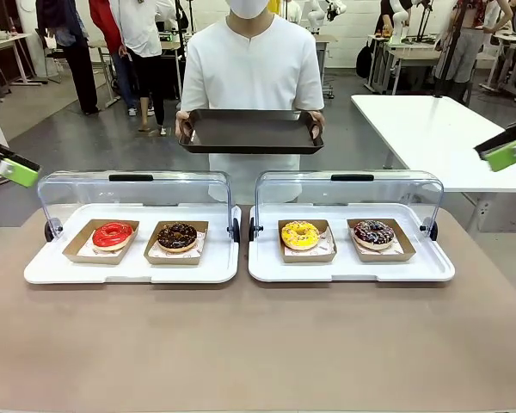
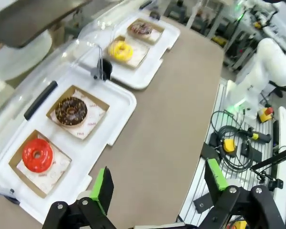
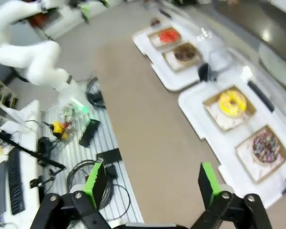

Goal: Provide the desired donut to the person.
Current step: Pick up and lift the Paper togo box containing the Donut pointed at by the person.

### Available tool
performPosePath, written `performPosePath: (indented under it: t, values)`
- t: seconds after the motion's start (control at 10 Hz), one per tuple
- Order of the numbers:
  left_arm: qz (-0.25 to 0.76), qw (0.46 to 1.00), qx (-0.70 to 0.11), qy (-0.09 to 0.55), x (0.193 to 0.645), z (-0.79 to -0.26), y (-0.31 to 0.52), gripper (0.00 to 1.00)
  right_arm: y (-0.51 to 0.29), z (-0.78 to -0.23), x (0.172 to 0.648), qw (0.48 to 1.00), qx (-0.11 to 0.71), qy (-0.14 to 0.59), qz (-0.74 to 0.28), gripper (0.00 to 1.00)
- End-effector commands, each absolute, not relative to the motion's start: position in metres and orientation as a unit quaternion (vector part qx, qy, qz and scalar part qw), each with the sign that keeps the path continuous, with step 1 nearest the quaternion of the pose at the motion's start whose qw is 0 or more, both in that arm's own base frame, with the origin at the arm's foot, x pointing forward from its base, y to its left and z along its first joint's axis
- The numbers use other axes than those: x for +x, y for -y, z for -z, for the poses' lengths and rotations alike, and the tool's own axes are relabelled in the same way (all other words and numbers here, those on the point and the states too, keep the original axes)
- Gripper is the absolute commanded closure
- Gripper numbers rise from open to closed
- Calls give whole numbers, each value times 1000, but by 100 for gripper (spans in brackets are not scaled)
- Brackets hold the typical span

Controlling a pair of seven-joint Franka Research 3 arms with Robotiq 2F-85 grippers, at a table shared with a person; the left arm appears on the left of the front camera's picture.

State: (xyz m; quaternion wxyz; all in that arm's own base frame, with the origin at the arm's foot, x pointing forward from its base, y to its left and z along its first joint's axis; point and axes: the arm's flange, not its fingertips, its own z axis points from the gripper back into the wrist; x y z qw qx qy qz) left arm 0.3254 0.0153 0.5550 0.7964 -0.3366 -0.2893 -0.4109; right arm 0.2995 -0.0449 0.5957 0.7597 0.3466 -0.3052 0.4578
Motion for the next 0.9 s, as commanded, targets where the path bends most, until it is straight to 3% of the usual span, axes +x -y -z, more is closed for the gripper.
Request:
performPosePath:
  t: [0.0,0.5,0.8]
  values:
    - [414,771,-372,309,339,-550,-47,0,69,-590,305,701,385,320,-508,0]
    - [388,753,-377,374,335,-537,-113,0,144,-563,290,700,396,381,-455,0]
    - [390,743,-400,368,328,-531,-136,0,173,-561,276,698,399,403,-438,0]
